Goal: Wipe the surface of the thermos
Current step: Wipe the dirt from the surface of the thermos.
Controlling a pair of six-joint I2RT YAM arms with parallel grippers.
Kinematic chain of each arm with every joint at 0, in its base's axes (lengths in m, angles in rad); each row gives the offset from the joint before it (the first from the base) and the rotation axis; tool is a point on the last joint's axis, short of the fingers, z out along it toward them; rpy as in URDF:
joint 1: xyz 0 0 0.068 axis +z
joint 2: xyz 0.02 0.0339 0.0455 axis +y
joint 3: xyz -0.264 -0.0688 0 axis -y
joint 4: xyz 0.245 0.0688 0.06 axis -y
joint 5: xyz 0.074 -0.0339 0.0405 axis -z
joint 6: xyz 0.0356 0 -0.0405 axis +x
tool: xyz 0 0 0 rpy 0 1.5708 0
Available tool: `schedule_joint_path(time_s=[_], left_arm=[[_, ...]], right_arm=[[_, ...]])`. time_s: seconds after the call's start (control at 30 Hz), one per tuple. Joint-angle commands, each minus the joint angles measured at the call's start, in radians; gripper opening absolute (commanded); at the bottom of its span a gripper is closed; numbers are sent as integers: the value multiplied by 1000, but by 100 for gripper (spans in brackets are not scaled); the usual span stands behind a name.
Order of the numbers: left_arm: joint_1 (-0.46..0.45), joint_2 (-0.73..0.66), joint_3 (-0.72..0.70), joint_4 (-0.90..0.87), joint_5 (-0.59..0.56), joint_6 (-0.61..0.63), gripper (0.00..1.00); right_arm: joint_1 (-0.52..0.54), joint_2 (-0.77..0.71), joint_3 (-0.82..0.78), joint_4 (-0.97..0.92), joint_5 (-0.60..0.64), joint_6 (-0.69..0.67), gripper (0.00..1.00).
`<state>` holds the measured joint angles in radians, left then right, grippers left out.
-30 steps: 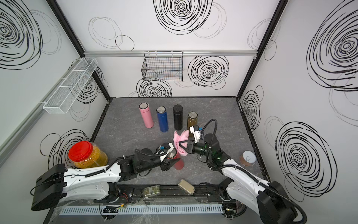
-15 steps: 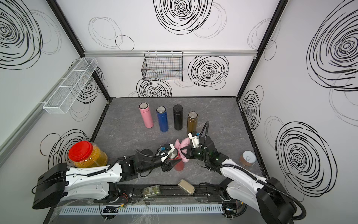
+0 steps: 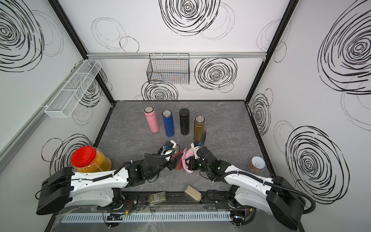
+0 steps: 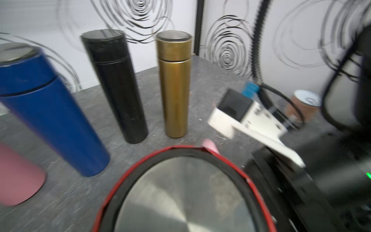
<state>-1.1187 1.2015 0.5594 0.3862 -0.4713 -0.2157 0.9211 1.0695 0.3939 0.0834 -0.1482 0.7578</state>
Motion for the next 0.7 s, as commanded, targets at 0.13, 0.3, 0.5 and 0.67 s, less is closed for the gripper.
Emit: schedule_joint_path(time_s=[0.13, 0.3, 0.5, 0.67], left_arm=[[-16, 62, 268, -407, -382, -551, 0], [-36, 135, 360, -542, -361, -724, 0], [-36, 140, 348, -553, -336, -806, 0], [-34, 102, 318, -564, -329, -884, 0]], right_arm=[[200, 16, 135, 95, 252, -103, 0], [237, 103, 187, 260, 275, -186, 0], [237, 178, 144, 247, 417, -93, 0], [246, 147, 15, 291, 452, 17, 0]])
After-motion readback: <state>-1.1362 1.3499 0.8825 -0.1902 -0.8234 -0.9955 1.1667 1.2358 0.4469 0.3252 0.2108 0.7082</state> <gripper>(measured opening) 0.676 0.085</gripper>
